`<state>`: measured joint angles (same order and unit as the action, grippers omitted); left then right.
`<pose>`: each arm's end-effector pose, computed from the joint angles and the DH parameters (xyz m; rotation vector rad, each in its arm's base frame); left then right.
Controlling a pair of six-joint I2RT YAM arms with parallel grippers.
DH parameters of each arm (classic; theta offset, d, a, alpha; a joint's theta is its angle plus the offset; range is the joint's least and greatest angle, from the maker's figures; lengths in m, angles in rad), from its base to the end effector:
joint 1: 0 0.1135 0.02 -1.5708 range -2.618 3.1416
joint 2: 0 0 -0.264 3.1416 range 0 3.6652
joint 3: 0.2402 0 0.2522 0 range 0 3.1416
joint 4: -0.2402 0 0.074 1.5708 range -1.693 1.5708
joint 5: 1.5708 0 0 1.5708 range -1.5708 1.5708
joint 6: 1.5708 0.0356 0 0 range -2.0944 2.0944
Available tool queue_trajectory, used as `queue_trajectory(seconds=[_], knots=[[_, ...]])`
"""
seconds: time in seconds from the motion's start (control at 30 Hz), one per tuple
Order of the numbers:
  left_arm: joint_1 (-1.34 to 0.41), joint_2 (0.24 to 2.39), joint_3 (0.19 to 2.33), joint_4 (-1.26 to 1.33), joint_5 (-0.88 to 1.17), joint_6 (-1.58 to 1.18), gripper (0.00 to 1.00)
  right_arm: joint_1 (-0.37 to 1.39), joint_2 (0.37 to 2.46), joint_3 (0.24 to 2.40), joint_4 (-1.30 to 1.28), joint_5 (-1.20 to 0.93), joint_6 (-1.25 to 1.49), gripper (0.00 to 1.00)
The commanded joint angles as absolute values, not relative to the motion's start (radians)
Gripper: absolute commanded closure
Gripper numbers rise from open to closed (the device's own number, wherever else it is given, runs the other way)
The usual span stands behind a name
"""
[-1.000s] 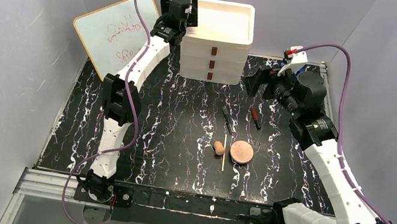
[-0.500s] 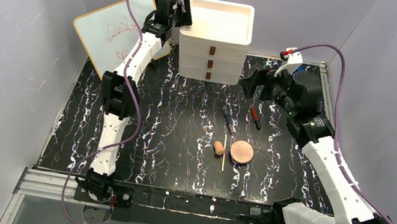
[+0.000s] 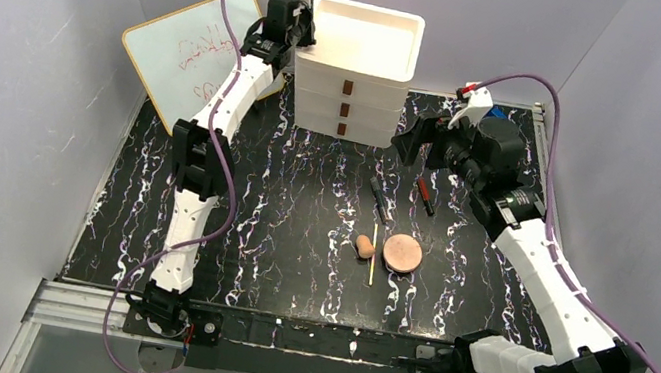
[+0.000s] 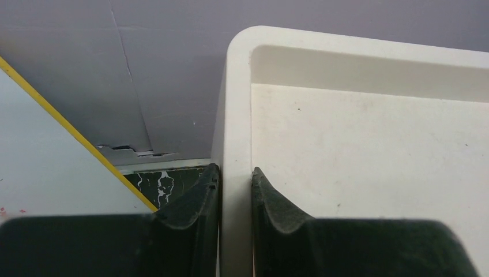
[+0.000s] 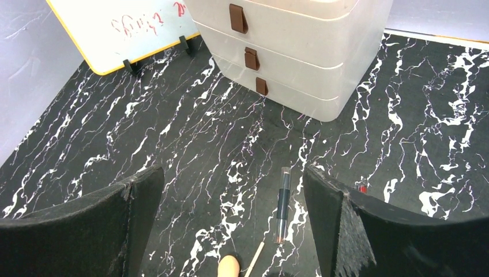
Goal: Organize the makeup
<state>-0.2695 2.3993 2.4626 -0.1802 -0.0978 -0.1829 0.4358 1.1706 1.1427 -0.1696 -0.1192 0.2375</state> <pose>0.5445 -0.1468 0.3546 -0.0003 1.6937 -0.2568 0.2438 0.1182 0.3883 -0.2662 1.7854 0.5897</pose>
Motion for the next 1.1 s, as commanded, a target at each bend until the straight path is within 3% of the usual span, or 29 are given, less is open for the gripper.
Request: queue_trajectory(seconds=[0.0,0.37,0.7,1.07], knots=[[-0.251,2.320,2.451,-0.252,-0.063,-0.197,1.00,0.434,1.167,1.111,-0.106,-0.130,0.247,0.03],[-0.264,2.102,2.234,-0.325,-0.166,-0.270,1.00,0.507,1.209,0.965,0.082,-0.084,0.331,0.09],[-0.272,2.051,2.169,-0.315,-0.185,-0.276,1.00,0.835,1.542,1.099,0.362,0.391,0.249,0.09],[-0.272,2.072,2.217,-0.316,-0.086,-0.252,1.00,0.921,1.873,1.273,0.762,0.737,0.064,0.09]])
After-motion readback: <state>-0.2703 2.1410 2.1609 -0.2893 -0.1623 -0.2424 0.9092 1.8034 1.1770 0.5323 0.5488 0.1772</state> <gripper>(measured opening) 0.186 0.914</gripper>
